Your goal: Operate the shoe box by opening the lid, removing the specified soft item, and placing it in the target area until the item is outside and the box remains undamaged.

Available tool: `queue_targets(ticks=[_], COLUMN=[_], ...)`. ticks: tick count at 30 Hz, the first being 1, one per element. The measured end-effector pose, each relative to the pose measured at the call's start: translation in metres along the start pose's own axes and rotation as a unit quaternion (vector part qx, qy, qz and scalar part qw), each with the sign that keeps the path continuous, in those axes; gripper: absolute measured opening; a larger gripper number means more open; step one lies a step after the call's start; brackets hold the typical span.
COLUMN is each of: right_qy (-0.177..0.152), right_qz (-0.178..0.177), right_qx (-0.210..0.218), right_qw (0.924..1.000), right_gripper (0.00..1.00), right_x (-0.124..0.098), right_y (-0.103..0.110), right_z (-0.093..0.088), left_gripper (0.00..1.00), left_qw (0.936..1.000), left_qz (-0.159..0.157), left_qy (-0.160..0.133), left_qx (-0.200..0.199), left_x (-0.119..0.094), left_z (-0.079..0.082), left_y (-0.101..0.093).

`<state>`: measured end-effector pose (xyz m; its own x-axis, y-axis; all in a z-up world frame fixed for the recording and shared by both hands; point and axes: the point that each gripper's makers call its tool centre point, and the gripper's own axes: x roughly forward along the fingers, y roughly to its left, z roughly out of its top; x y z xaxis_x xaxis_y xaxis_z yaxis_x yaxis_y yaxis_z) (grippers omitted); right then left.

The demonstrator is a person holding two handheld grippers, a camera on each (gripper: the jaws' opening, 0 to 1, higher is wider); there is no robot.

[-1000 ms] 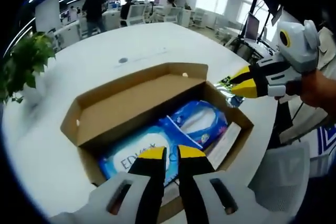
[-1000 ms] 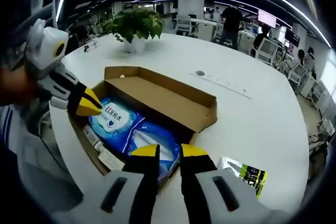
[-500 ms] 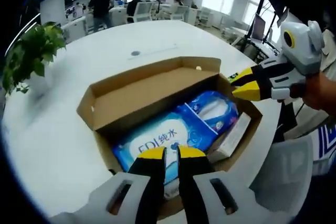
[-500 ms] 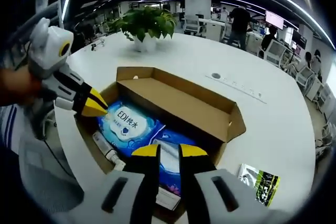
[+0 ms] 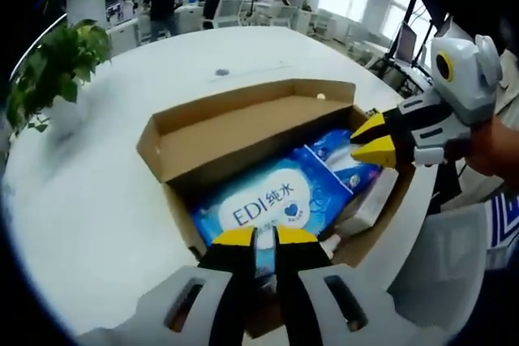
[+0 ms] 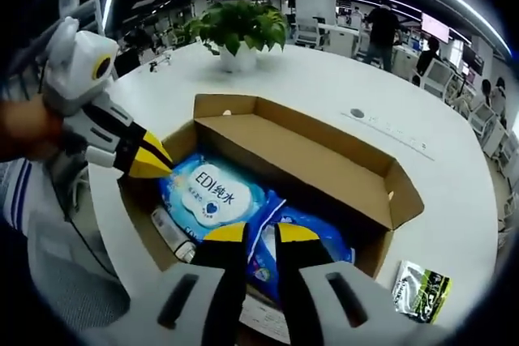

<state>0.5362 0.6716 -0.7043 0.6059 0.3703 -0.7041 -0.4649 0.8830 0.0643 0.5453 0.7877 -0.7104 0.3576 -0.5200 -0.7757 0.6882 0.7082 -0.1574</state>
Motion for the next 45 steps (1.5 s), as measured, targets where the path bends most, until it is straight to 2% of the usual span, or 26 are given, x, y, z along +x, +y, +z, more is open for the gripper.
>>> queue_targets(ticks=[7,21,29,39,45], right_qy=[0.011,0.032,0.028,0.043,0.042], right_qz=[0.004,0.007,0.014,0.02,0.019], right_qx=[0.006,0.02,0.016,0.004,0.002], right_qw=[0.9999,0.9993,0.9994,0.9989,0.9989], right_gripper=[0.11,0.09,0.08,0.04,0.0], right_x=[0.013,0.035,0.034,0.049,0.048], right_y=[0.002,-0.001,0.007,0.004,0.003], right_z=[-0.007,-0.022,-0.017,-0.021,-0.022], left_gripper=[0.05,0.05,0.04,0.04,0.05], left_qw=[1.0,0.9998,0.9997,0.9997,0.9996], left_qz=[-0.003,-0.009,-0.015,-0.018,-0.017], left_qy=[0.009,0.017,0.019,0.019,0.02], left_qx=[-0.003,0.001,0.002,-0.002,0.0], left_x=[0.004,0.009,0.012,0.014,0.014], left_z=[-0.007,-0.011,-0.011,-0.01,-0.01], left_y=[0.006,0.012,0.01,0.009,0.008])
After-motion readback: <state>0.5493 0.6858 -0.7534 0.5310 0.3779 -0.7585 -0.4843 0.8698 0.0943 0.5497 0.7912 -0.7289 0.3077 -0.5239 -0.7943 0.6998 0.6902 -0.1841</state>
